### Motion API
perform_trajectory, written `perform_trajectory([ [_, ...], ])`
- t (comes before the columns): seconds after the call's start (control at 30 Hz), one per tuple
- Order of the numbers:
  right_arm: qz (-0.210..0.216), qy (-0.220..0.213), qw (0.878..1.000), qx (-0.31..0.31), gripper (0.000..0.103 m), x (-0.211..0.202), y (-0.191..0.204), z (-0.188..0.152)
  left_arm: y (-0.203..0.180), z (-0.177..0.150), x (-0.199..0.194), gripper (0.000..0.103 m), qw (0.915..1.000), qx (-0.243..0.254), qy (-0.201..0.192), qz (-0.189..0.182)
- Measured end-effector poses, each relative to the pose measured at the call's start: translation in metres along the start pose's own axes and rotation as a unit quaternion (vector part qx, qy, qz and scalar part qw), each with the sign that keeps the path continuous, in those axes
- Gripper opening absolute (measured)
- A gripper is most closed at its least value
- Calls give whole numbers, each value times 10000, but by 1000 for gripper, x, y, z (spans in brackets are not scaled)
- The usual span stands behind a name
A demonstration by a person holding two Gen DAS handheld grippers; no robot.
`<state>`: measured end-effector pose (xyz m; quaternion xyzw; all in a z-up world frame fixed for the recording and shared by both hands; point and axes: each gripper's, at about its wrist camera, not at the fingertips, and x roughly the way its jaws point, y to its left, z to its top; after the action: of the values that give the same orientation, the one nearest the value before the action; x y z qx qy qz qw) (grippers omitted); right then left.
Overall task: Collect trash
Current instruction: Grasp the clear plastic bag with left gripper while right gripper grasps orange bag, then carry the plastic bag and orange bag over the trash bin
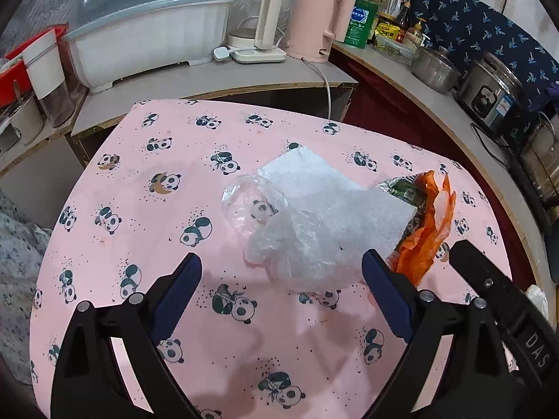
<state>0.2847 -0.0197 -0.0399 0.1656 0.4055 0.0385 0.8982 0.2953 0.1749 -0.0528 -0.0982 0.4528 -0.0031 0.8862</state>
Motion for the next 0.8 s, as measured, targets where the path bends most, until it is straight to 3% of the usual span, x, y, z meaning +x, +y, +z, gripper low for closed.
perform_trajectory([
  [0.13, -72, 108, 9998, 145, 65, 22, -1, 7, 0, 0, 16, 83, 9999, 0, 153, -22],
  [0.3, -91, 308, 9994, 117, 63, 39, -2, -1, 2, -9, 28, 60, 9989, -18, 413, -211],
  [0.33, -101, 324, 9993, 128, 59, 40, -3, -4, 3, -12, 29, 56, 9987, -25, 444, -235],
  [0.47, -101, 346, 9993, 73, 38, 35, -8, -12, 1, -22, 29, 28, 9979, 4, 575, -299],
  [0.6, -177, 357, 9992, 69, 6, 20, -18, -18, -4, -33, 21, 22, 9982, 86, 540, -239],
  [0.8, -237, 224, 9992, 244, 5, -13, -42, -28, -16, -51, 2, 15, 9983, 174, 497, -244],
])
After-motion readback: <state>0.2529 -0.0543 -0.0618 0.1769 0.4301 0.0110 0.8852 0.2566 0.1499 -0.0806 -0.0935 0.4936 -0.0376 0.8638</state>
